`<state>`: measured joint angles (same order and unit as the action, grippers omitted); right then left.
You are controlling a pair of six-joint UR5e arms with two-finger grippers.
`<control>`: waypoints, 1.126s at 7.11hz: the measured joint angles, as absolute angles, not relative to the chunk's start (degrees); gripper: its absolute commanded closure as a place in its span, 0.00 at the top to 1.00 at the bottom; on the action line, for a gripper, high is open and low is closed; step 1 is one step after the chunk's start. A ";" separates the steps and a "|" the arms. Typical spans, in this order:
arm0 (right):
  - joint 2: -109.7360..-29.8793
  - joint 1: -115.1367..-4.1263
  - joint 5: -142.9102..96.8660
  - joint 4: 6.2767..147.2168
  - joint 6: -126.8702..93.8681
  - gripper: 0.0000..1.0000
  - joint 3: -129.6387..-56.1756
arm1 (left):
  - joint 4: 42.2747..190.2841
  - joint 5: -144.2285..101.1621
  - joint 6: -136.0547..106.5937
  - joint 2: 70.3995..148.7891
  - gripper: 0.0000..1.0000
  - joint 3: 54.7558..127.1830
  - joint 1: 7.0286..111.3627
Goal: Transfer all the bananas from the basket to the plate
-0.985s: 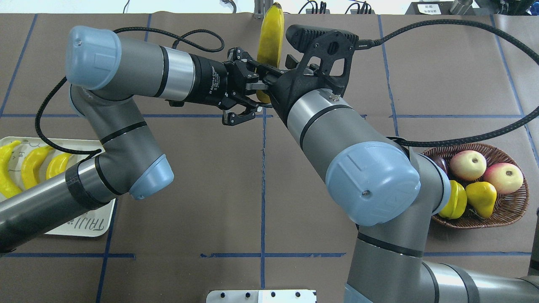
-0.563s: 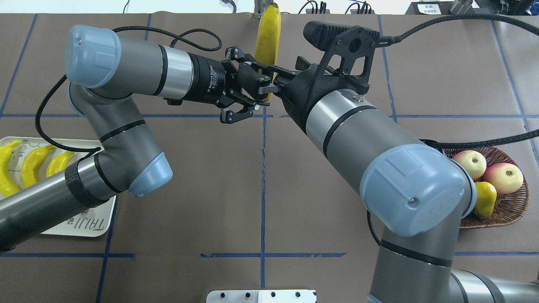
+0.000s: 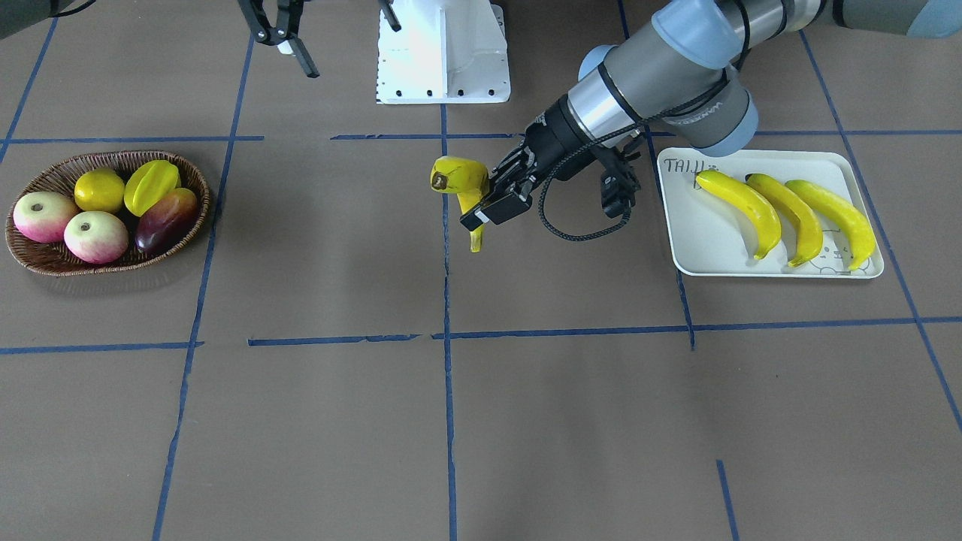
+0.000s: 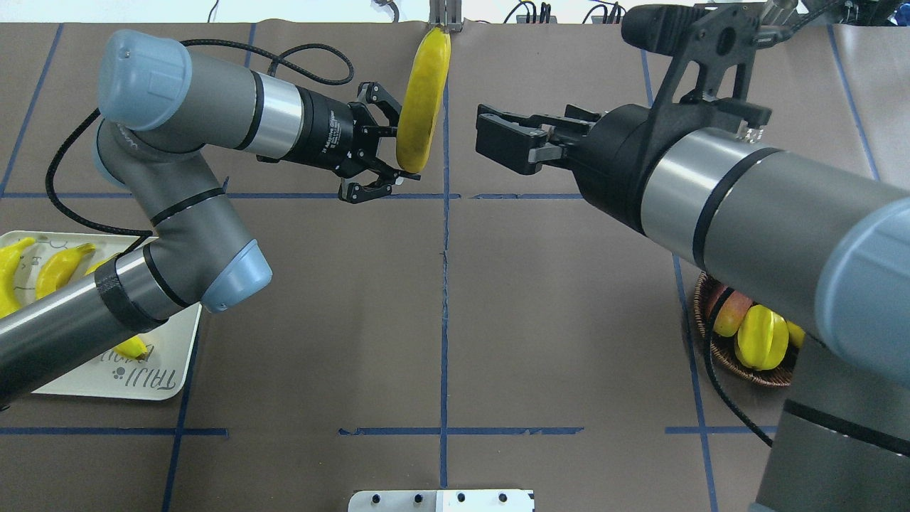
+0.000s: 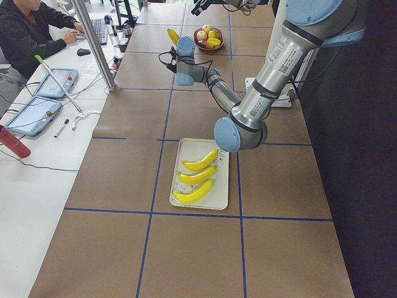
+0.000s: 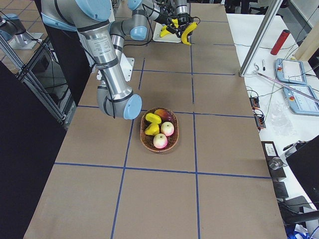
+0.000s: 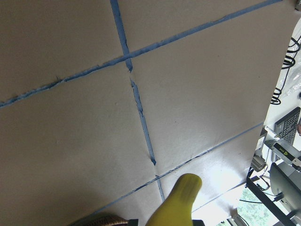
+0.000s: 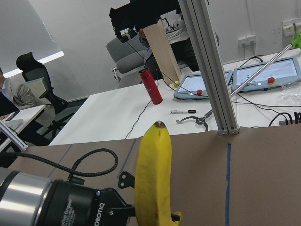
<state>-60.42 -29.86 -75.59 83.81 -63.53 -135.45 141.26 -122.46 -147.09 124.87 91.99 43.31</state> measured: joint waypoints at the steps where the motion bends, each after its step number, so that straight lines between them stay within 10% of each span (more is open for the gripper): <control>1: -60.59 -34.76 -82.73 87.84 -62.46 1.00 -135.99 | 140.49 -123.65 -141.65 123.02 0.00 92.13 43.94; 8: -64.88 -59.30 -114.92 107.44 -45.53 1.00 -135.50 | 125.17 -118.92 -95.64 107.85 0.00 104.77 45.66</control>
